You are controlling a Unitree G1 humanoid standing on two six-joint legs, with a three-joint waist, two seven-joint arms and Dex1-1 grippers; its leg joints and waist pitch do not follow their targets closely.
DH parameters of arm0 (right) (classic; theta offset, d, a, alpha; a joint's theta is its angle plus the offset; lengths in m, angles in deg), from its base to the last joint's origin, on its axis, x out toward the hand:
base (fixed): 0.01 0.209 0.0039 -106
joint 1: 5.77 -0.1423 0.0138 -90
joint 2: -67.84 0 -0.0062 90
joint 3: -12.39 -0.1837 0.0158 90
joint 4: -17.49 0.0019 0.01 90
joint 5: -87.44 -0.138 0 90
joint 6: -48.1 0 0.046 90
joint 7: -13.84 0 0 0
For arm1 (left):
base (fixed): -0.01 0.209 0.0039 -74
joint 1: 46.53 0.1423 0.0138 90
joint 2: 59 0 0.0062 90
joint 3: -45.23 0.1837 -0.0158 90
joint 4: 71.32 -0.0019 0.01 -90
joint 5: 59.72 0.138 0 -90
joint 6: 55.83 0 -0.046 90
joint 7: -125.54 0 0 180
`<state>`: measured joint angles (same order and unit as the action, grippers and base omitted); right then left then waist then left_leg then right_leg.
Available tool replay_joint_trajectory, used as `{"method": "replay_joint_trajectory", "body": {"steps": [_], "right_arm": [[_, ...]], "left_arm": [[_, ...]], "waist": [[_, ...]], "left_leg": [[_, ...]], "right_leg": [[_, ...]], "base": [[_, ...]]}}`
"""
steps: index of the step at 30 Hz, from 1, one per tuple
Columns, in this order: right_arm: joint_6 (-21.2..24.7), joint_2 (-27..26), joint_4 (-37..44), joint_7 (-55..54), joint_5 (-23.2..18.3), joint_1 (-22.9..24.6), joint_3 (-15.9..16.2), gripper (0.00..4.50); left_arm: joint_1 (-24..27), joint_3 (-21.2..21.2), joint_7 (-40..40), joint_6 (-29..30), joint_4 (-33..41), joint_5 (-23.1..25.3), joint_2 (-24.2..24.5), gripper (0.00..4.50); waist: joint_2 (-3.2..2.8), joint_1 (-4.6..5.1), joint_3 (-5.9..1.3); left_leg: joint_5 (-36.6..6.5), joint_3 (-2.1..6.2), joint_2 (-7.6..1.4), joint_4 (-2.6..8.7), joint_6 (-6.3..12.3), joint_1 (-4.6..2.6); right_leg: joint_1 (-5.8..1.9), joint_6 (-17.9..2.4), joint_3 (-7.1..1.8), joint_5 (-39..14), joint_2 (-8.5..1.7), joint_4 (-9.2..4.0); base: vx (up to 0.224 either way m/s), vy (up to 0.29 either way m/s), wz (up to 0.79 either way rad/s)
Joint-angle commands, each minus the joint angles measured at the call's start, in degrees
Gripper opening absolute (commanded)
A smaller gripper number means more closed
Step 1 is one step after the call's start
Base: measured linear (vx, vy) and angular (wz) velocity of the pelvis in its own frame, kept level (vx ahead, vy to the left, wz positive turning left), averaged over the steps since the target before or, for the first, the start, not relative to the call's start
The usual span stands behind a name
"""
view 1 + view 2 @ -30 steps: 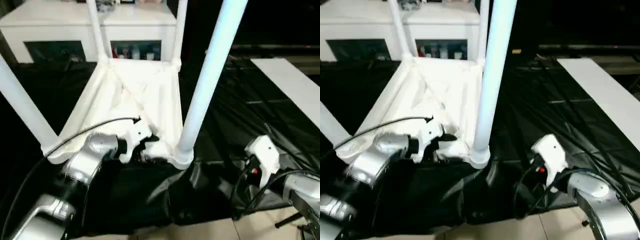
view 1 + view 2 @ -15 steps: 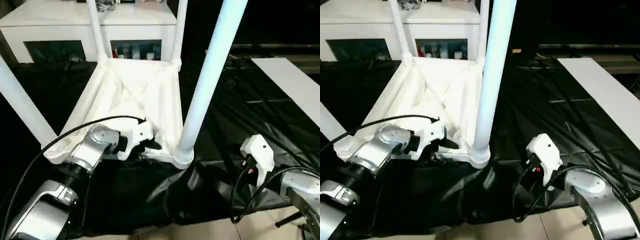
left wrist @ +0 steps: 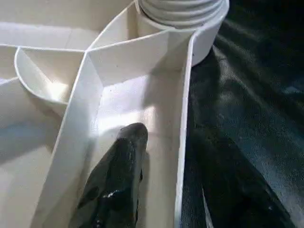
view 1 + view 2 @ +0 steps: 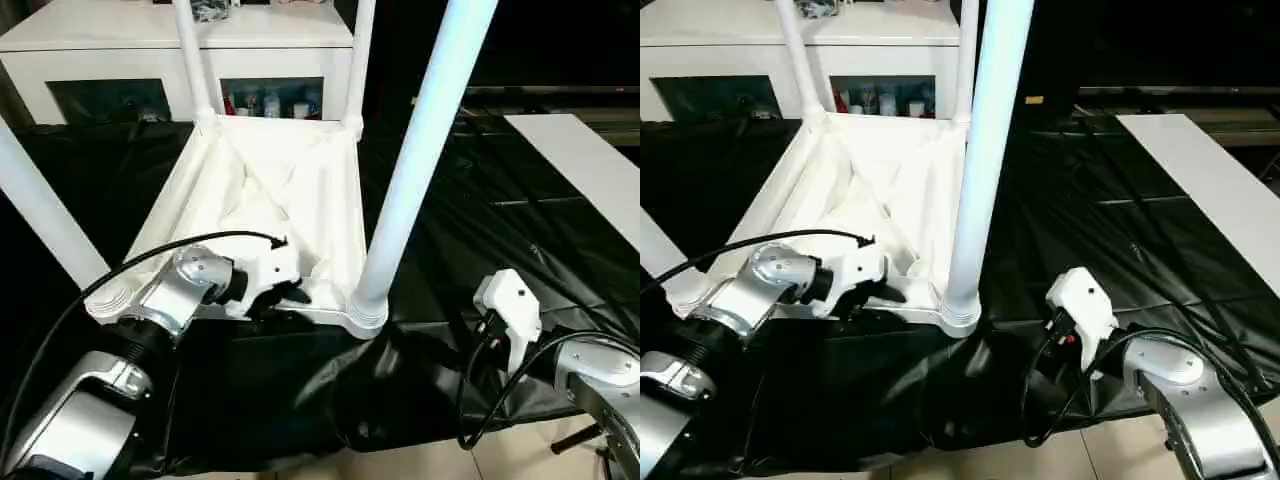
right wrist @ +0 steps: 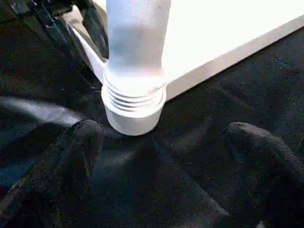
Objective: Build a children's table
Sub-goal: Rotate table base, then rotate leg to tighten
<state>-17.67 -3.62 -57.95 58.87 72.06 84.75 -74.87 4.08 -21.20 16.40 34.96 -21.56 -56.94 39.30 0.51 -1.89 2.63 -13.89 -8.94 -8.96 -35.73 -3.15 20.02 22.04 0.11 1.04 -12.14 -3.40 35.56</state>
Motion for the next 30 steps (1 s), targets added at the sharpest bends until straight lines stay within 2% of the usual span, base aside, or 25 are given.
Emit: {"method": "replay_joint_trajectory", "body": {"steps": [1, 8, 15, 18, 19, 20, 21, 22, 23, 25, 26, 27, 30], "right_arm": [[-0.76, 0.52, -0.23, 0.48, 0.20, -0.55, 0.11, 4.50], [-1.26, 0.09, -0.84, 0.54, 0.48, -0.91, 0.87, 4.50], [-2.84, -2.21, -4.39, -0.05, 1.54, -2.60, 2.48, 4.50], [-3.17, -4.02, -5.94, -0.11, 0.75, -3.89, 2.78, 4.50], [-3.78, -5.29, -7.45, 0.58, 0.03, -5.05, 3.47, 4.31], [-3.78, -5.29, -7.45, 0.58, 0.03, -5.05, 3.47, 4.20], [-4.01, -5.49, -7.84, 0.83, -0.12, -5.33, 3.71, 4.12], [-4.41, -5.75, -8.54, 1.13, -0.11, -5.78, 4.02, 4.09], [-4.68, -5.81, -8.98, 1.40, 0.01, -6.09, 4.23, 3.88], [-5.05, -5.90, -9.67, 1.93, 0.39, -6.61, 4.51, 3.79], [-5.20, -5.97, -10.13, 2.22, 0.63, -6.96, 4.61, 3.79], [-5.29, -6.03, -10.42, 2.37, 0.78, -7.17, 4.66, 3.79], [-5.92, -5.77, -11.47, 2.80, 1.88, -7.85, 5.35, 3.79]], "left_arm": [[-0.29, 0.35, 0.18, -0.83, -0.70, 0.92, 0.24, 1.55], [-0.16, -0.52, 0.03, -0.99, -0.74, 0.70, -0.05, 1.03], [1.84, -0.47, 1.50, -0.30, 1.05, -0.06, -0.38, 0.38], [3.16, -0.82, 1.72, 0.50, 3.15, -1.12, -0.61, 0.14], [5.01, -0.88, 1.96, 2.04, 6.64, -2.19, -0.92, 0.07], [5.01, -0.88, 1.96, 2.04, 6.64, -2.19, -0.92, 0.02], [5.50, -0.88, 2.02, 2.49, 7.61, -2.45, -1.01, 0.00], [6.26, -0.92, 1.93, 3.28, 9.26, -2.67, -1.17, 0.00], [6.73, -0.97, 1.79, 3.88, 10.33, -2.86, -1.31, 0.00], [7.26, -1.10, 1.56, 4.64, 11.53, -3.13, -1.57, 0.00], [7.38, -1.11, 1.43, 4.79, 11.76, -3.11, -1.68, 0.00], [7.44, -1.11, 1.36, 4.85, 11.85, -3.06, -1.72, 0.00], [7.45, -1.09, 1.05, 4.85, 11.71, -2.72, -1.73, 0.00]], "waist": [[0.19, -0.08, -2.77], [0.21, -0.12, -2.65], [-0.01, 0.00, -2.74], [0.24, 0.10, -2.74], [0.45, 0.21, -2.85], [0.35, 0.23, -2.89], [0.25, 0.17, -2.98], [0.48, 0.19, -2.95], [0.61, 0.06, -2.93], [0.57, -0.03, -2.91], [0.81, 0.02, -2.90], [0.68, -0.02, -2.85], [0.72, 0.10, -2.73]], "left_leg": [[-4.91, 1.09, -4.19, 5.04, 4.04, 0.07], [-5.55, 1.03, -4.28, 5.16, 3.98, -0.01], [-5.15, 0.98, -4.26, 5.13, 3.82, 0.00], [-4.95, 0.94, -4.30, 5.19, 3.93, 0.02], [-4.41, 0.91, -4.41, 5.18, 4.12, 0.02], [-3.26, 0.96, -4.43, 5.14, 4.58, 0.12], [-1.90, 0.80, -4.45, 4.97, 5.11, -0.08], [-1.30, 0.74, -4.40, 4.94, 5.50, 0.01], [-0.85, 0.70, -4.34, 4.90, 6.03, 0.07], [-1.01, 0.62, -4.32, 4.87, 6.35, 0.07], [-1.05, 0.55, -4.31, 4.85, 6.42, 0.07], [-1.27, 0.54, -4.31, 4.90, 6.42, 0.07], [-2.70, 0.37, -4.33, 5.00, 5.73, -0.02]], "right_leg": [[-2.77, -17.17, -2.51, -1.48, -5.10, -3.76], [-2.68, -17.10, -2.53, -2.94, -5.14, -3.94], [-2.67, -17.65, -2.51, -1.54, -5.14, -3.79], [-2.69, -17.96, -2.48, -1.10, -5.15, -3.69], [-2.77, -18.16, -2.44, -0.38, -5.24, -3.53], [-2.82, -18.40, -2.39, 0.55, -5.29, -3.37], [-2.71, -18.50, -2.42, 2.34, -5.17, -3.27], [-2.77, -18.57, -2.41, 3.11, -5.12, -3.20], [-2.81, -18.65, -2.41, 3.27, -5.23, -3.16], [-2.80, -18.41, -2.40, 2.04, -5.21, -3.28], [-2.76, -18.31, -2.40, 1.76, -5.15, -3.33], [-2.73, -18.16, -2.37, 0.98, -5.13, -3.37], [-2.55, -17.52, -2.36, -2.08, -5.06, -3.63]], "base": [[0.000, 0.000, 0.00], [0.000, 0.000, 0.00], [0.000, 0.000, 0.00], [0.000, 0.000, 0.00], [0.000, 0.000, 0.00], [0.000, 0.000, 0.00], [0.000, 0.000, 0.00], [0.000, 0.000, 0.00], [0.000, 0.000, 0.00], [0.000, 0.000, 0.00], [0.000, 0.000, 0.00], [0.000, 0.000, 0.00], [0.000, 0.000, 0.00]]}}
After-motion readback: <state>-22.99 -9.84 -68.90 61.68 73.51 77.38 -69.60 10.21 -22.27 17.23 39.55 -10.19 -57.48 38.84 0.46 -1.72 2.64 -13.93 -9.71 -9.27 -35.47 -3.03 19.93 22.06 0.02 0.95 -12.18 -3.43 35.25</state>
